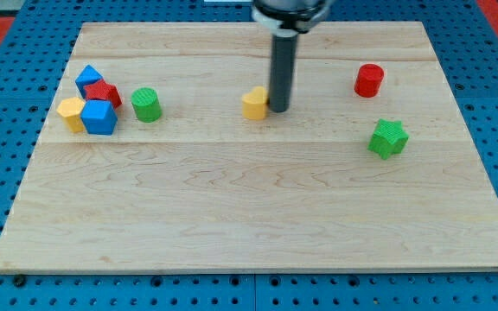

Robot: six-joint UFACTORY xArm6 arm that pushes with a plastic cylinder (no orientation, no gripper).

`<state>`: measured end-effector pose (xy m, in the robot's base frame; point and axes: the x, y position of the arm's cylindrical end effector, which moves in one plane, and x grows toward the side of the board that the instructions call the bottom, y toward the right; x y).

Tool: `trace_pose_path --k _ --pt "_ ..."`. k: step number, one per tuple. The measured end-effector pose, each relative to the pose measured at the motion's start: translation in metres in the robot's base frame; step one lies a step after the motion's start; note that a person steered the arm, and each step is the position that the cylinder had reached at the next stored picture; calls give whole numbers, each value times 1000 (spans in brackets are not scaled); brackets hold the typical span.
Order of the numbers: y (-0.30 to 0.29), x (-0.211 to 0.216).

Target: Move the arm to the left of the red circle

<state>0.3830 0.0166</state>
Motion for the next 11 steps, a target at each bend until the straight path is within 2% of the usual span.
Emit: trace_pose_path --k 1,2,3,4,5,6,7,8,11 --pt "-91 -5" --pt "-132 -16" --pt "-101 -35" --pt "-155 -39" --pt "-184 -39" --pt "-140 -39" --pt "-56 -39" --pt "-10 -37" --pt "37 -37"
